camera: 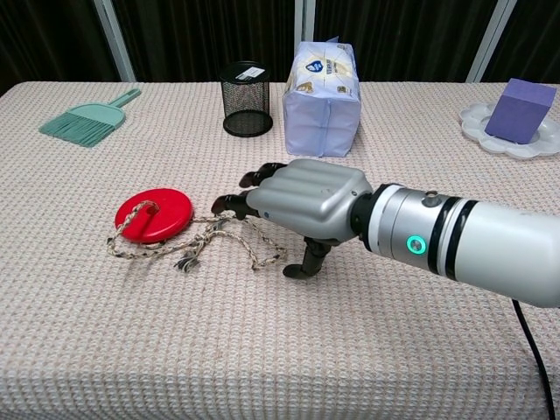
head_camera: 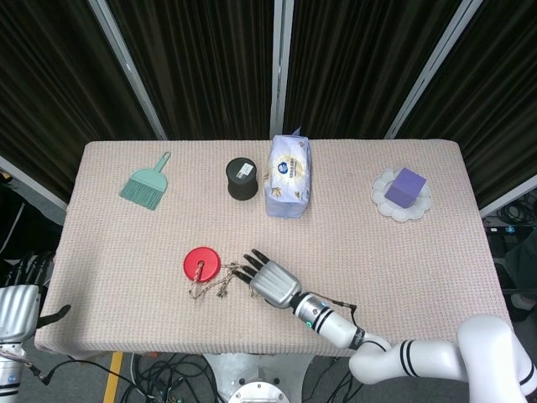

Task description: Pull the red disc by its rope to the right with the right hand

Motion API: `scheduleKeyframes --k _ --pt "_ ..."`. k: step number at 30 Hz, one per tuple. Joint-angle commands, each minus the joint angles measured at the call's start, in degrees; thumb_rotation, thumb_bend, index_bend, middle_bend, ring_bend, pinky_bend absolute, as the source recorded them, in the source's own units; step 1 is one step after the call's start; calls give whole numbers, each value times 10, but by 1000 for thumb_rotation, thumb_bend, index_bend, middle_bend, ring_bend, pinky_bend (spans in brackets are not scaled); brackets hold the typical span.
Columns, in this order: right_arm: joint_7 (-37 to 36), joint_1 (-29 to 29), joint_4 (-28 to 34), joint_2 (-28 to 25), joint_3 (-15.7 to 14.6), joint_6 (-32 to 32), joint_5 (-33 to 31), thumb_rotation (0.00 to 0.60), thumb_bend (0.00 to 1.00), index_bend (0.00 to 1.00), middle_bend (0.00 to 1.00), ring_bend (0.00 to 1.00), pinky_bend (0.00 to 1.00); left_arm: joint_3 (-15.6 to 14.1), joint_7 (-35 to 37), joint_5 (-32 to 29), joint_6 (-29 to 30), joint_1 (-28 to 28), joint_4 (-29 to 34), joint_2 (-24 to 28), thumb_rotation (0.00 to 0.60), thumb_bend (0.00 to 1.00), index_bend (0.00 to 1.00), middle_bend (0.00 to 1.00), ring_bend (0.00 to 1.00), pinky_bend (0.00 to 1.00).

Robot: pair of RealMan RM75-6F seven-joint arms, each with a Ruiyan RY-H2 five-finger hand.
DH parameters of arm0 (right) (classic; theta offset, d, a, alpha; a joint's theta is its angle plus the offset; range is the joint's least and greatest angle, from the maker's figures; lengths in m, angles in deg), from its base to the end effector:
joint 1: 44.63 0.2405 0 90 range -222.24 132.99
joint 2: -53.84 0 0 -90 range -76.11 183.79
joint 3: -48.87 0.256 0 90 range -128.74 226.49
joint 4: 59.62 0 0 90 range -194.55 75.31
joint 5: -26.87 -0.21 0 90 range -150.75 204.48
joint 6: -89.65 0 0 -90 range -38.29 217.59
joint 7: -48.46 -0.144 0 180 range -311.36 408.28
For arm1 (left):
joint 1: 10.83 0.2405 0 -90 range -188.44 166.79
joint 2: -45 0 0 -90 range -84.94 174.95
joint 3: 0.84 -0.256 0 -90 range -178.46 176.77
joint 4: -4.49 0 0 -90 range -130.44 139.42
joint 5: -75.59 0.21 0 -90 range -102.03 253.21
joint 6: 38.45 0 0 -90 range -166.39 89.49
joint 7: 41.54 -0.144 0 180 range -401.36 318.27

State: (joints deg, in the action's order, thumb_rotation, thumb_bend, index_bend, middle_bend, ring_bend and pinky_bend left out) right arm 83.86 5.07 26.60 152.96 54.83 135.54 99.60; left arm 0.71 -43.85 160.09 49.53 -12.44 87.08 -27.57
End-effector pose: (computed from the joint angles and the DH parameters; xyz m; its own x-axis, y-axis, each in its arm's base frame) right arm -0.0666 -0.2797 -0.1001 0.7024 -0.1796 0.6887 -0.5337 -0.7731 0.3427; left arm -0.3416 0.1586 0.1316 0.4532 -0.0005 0.8914 0.8890 0.0739 -0.4519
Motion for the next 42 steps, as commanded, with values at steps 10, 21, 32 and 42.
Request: scheduleKeyframes --k 10,21,32,42 --pt "-14 0 -31 20 -11 22 21 600 249 339 378 21 0 0 3 -1 -1 3 -7 -3 600 0 87 100 45 141" --pt "-26 -1 -51 27 -17 28 30 600 269 480 482 89 0 5 3 -8 -4 4 -9 -5 600 0 87 100 45 142" --pt "-44 -8 -64 36 -20 53 53 600 299 576 550 135 0 7 5 -10 -6 4 -9 -4 600 0 87 100 45 142" --pt "-56 -11 -77 41 -23 56 66 600 315 640 599 172 0 6 8 -13 -10 6 -13 -6 600 0 87 100 45 142"
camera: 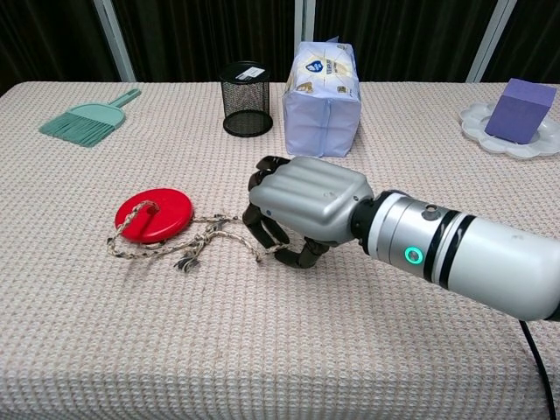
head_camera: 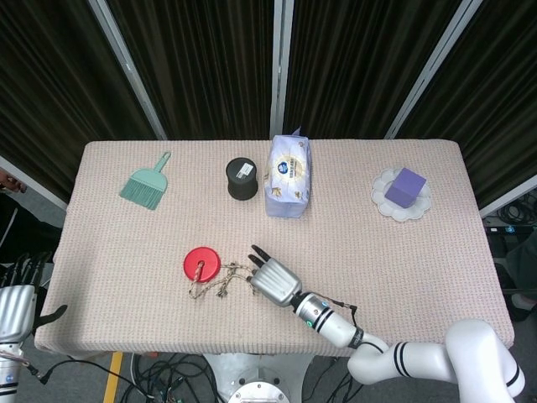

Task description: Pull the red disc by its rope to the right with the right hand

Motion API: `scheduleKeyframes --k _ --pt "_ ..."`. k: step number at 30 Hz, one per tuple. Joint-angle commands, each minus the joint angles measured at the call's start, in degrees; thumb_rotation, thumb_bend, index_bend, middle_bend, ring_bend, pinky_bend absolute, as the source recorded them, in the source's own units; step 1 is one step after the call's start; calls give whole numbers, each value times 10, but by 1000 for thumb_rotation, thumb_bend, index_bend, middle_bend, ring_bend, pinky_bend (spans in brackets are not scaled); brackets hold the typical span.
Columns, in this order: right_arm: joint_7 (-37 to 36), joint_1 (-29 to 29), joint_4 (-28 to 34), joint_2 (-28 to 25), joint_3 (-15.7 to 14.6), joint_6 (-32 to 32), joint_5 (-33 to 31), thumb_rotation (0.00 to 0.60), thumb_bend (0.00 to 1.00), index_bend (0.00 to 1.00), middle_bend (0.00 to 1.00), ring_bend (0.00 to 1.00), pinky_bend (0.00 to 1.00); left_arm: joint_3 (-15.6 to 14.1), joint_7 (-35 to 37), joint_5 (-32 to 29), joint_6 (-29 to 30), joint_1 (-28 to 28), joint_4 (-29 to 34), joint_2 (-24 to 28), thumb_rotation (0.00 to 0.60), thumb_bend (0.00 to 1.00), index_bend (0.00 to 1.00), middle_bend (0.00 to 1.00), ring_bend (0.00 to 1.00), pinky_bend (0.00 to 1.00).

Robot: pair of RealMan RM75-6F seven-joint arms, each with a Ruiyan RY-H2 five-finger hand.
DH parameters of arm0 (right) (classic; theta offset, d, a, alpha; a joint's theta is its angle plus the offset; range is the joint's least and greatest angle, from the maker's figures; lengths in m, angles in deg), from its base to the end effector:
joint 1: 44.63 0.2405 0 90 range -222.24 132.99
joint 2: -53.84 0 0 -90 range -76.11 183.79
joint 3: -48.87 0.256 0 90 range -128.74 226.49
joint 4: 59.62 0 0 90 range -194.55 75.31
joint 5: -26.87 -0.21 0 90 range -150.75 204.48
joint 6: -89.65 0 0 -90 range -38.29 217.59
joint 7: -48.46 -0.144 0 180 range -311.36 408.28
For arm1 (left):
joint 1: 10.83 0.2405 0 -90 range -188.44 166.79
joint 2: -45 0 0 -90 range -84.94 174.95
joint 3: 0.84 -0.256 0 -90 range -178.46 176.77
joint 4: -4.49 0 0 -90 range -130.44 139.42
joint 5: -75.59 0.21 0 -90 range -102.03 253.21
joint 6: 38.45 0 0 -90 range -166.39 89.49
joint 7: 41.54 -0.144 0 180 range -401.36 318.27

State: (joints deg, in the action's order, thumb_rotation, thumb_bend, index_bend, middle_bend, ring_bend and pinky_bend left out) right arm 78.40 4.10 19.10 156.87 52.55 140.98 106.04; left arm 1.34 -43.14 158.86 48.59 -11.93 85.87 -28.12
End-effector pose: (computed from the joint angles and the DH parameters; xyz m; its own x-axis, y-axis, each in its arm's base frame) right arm -0.0767 -0.2827 -0.1102 0.6776 -0.1172 0.7261 -0.5282 -0.7645 0.3696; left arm -0.3492 0.1575 0.1312 0.4500 0.0084 0.8930 0.8877 0.1053 -0.4483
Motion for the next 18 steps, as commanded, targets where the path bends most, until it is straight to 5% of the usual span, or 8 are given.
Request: scheduleKeyframes --k 1,18 --pt "-2 -1 -3 3 0 3 3 600 317 658 613 181 0 0 1 -1 -1 0 -1 0 600 0 87 100 45 142" --pt "-62 -28 -23 -11 5 69 49 600 376 907 802 327 16 0 2 4 -3 -2 1 0 600 0 87 100 45 142"
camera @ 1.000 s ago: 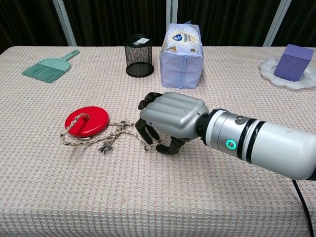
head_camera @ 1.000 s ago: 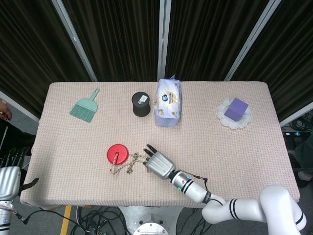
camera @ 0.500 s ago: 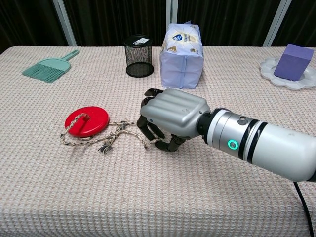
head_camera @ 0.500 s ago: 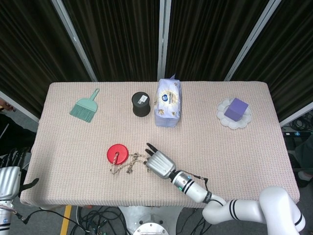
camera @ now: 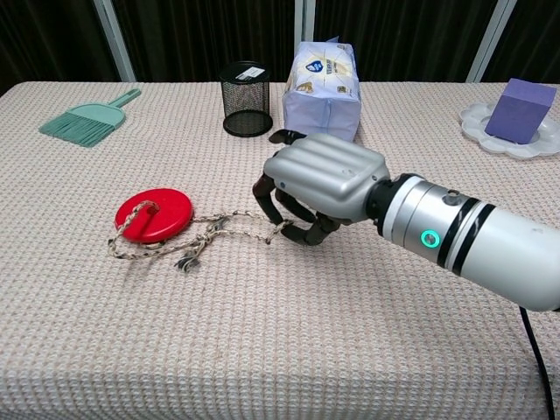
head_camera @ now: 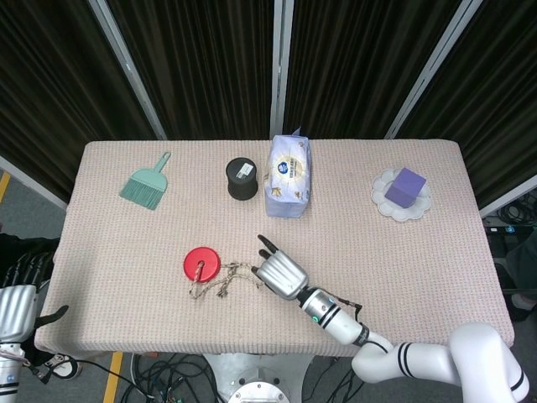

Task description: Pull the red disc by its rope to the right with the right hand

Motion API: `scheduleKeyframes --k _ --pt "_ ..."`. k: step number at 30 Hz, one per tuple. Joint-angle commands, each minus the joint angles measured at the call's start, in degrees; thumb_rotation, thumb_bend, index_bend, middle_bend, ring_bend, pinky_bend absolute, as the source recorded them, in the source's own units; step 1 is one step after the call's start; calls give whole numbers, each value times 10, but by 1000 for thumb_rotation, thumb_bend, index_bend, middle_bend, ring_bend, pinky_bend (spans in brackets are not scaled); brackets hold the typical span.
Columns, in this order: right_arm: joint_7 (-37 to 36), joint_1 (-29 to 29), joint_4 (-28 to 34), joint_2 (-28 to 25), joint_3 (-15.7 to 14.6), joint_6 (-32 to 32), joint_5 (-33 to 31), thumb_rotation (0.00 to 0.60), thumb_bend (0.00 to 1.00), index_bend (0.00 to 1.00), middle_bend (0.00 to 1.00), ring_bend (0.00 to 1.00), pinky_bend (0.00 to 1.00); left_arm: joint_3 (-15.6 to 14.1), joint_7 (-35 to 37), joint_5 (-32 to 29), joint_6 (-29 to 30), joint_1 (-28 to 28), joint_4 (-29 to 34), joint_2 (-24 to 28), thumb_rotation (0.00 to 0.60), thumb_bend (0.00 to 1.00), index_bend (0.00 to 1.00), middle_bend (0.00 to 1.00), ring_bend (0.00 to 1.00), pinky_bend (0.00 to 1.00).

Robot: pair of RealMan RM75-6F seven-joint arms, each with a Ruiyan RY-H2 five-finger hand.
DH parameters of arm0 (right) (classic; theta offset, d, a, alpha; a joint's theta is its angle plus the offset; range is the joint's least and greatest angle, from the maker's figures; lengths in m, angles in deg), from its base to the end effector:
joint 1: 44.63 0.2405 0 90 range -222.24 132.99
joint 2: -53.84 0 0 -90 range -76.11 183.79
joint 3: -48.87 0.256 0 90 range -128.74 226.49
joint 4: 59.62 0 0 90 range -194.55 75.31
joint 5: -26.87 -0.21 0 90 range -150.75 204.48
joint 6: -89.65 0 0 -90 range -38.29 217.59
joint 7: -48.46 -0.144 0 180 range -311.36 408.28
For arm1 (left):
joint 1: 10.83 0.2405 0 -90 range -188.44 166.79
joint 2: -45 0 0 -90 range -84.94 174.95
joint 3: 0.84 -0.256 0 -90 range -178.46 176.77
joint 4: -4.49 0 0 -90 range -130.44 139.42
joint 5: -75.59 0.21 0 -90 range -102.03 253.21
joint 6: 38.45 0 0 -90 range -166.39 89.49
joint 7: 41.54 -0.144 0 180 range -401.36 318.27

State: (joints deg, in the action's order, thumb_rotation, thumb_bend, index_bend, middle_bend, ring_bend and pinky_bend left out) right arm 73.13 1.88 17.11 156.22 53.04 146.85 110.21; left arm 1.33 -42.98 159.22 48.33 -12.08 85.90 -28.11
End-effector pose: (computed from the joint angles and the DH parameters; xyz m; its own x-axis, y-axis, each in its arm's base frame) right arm -0.0846 -0.2927 -0.0929 0.6026 -0.0736 0.7947 -0.5795 -0.7250 0.3723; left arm -0.3482 0.1585 0.1302 0.4471 0.0115 0.8944 0.8898 0.0966 -0.4460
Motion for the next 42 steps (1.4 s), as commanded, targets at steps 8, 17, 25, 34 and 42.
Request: scheduleKeyframes --k 8,17,25,34,42 --pt "-51 -21 -19 -25 4 44 26 600 391 983 859 372 38 0 -7 4 1 -2 8 3 600 0 87 100 45 142" --pt "-85 -53 -23 -77 9 83 27 600 398 1000 870 385 41 1 -15 9 -3 -8 18 3 600 0 87 100 45 142" --pt "-141 -115 -34 -145 -6 142 28 600 413 1000 876 385 41 2 -30 13 -15 -20 33 3 600 0 87 100 45 142" --pt "-237 -192 -100 -202 -15 188 1 600 416 1000 880 385 41 4 -54 18 -29 -36 53 0 600 0 87 100 45 142" --pt "-328 -247 -186 -217 -10 202 -27 600 416 1000 880 385 41 4 -80 18 -35 -44 77 6 600 0 87 100 45 142"
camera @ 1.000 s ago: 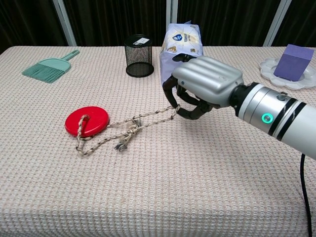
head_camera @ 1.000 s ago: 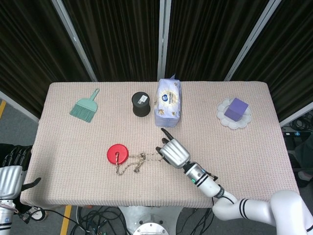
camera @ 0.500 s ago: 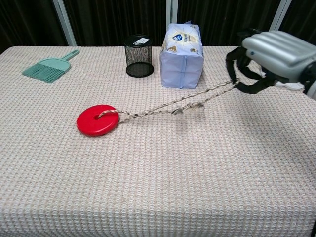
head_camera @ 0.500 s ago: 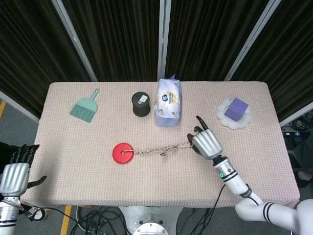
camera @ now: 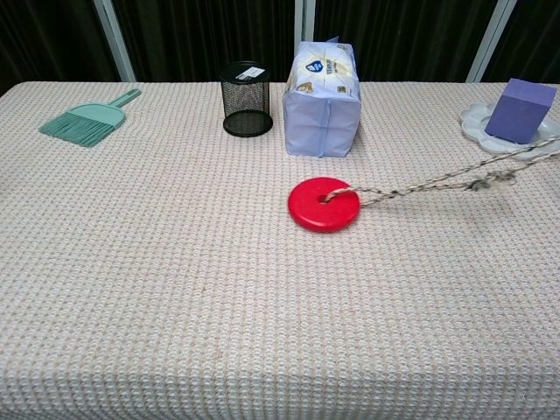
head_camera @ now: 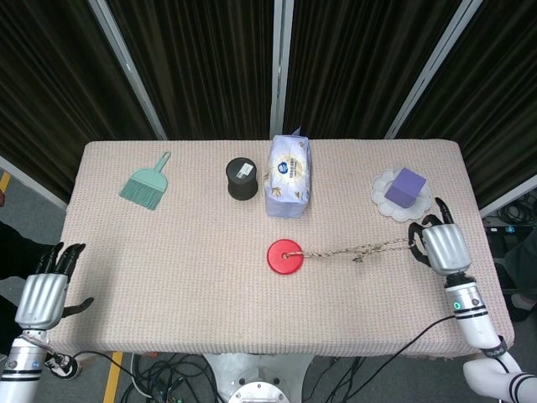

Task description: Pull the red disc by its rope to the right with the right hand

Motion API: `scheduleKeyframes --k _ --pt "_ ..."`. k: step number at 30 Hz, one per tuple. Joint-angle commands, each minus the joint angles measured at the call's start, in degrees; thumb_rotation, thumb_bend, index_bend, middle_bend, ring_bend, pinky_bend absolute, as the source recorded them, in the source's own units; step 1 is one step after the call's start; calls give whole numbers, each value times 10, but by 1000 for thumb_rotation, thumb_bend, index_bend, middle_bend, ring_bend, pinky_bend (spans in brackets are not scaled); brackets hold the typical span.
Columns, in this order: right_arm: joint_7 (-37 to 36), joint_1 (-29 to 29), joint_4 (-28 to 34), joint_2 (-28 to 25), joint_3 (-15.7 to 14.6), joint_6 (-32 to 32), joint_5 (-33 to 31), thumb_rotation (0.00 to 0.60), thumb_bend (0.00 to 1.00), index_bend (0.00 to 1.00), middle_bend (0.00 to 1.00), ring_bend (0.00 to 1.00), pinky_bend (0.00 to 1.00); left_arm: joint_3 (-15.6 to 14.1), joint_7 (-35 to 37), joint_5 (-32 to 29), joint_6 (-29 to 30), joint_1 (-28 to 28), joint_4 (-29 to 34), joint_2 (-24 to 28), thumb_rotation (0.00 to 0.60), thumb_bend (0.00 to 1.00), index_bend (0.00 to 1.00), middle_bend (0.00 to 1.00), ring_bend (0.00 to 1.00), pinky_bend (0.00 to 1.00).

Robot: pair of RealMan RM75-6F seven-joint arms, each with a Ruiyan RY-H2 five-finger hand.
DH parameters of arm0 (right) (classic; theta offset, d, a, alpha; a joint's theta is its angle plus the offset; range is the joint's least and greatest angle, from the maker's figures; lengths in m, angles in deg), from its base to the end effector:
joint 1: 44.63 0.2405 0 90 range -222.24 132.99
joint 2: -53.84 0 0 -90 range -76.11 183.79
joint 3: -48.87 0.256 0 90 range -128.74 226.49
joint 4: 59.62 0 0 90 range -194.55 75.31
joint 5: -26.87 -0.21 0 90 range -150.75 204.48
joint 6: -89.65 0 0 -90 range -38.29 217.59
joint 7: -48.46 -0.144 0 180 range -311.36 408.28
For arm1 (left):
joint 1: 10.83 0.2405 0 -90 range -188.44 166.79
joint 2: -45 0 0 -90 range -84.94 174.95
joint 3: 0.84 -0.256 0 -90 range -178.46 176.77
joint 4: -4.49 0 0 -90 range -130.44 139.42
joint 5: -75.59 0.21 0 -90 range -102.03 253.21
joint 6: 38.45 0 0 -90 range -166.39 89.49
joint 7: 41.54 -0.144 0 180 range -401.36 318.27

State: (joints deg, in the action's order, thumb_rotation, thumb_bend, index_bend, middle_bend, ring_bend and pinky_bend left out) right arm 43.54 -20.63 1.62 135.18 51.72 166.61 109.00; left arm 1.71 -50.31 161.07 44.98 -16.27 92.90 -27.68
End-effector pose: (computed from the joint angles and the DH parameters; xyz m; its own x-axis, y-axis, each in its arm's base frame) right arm -0.3182 -0.3047 0.1052 0.5235 0.0518 0.8505 -0.8330 -0.1790 0.5236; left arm -0.3106 0.1828 0.1124 0.4606 0.0376 0.8868 0.8876 -0.0158 -0.4603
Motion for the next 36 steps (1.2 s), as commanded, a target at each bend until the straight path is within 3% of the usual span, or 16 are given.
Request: scheduleKeyframes --k 1,12,19,23,27,31,36 --pt "-41 -27 -41 -7 5 5 -18 600 416 1000 880 385 41 0 -9 -1 -2 -3 10 3 600 0 87 101 45 142" --pt "-128 -77 -151 0 28 -5 -56 600 416 1000 880 385 50 -1 -25 -4 -3 -6 26 6 600 0 87 100 45 142" --pt "-154 -86 -158 -2 34 8 -42 600 416 1000 880 385 51 -2 -23 -3 -4 -8 25 3 600 0 87 100 45 142" --pt "-146 -67 -96 -10 37 46 -2 600 416 1000 880 385 51 -3 -23 -3 -4 -9 24 2 600 0 87 100 45 142" --pt "-89 -32 6 -27 49 81 46 600 416 1000 880 385 51 -3 -22 -4 -2 -9 24 2 600 0 87 100 45 142" --pt "-13 10 120 -37 70 67 68 600 416 1000 880 385 51 -4 -15 -9 -3 -7 18 1 600 0 87 101 45 142" --pt "64 50 189 -20 91 33 67 600 416 1000 879 390 59 -6 -8 -14 -4 -4 8 -2 600 0 87 100 45 142"
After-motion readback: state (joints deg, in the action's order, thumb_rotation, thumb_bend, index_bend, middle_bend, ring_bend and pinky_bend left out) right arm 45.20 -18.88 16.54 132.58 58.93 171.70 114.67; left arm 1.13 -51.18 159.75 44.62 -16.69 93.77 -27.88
